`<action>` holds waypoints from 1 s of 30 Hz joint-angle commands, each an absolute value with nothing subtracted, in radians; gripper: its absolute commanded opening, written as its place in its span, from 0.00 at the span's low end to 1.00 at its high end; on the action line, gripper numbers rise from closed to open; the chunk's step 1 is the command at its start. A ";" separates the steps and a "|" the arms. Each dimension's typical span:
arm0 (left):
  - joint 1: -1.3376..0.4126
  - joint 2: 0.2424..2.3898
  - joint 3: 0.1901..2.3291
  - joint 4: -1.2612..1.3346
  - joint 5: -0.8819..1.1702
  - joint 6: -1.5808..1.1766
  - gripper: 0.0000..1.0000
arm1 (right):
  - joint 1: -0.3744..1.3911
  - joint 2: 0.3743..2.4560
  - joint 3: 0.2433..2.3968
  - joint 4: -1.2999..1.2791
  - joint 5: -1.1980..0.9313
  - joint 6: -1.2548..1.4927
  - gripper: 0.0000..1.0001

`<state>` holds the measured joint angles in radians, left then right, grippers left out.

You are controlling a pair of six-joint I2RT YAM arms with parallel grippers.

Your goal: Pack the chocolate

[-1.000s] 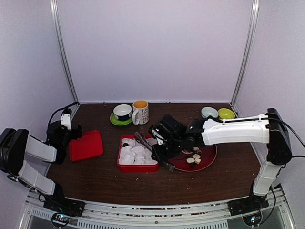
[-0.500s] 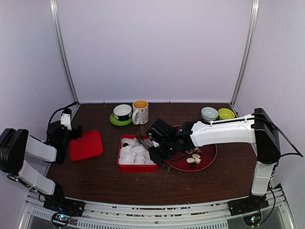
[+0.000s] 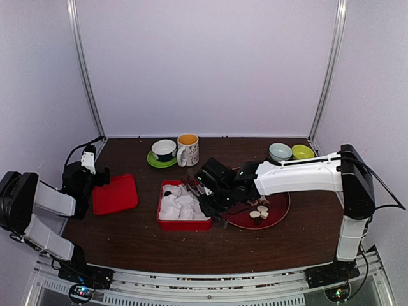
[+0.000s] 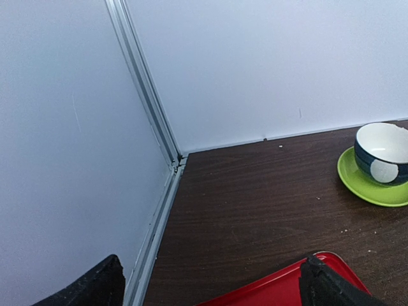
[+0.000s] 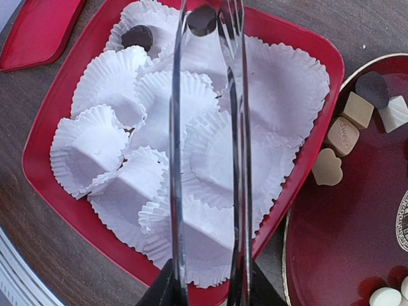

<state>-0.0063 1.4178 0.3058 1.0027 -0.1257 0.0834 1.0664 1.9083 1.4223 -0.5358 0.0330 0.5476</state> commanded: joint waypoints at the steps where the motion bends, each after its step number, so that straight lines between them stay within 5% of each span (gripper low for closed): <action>1: 0.000 1.424 0.301 1.068 -0.114 0.080 0.98 | 1.070 1.921 1.468 -0.548 0.079 0.546 0.31; 30: 0.000 1.423 0.301 1.068 -0.114 0.080 0.98 | 1.068 1.676 1.368 -0.580 0.095 0.545 0.34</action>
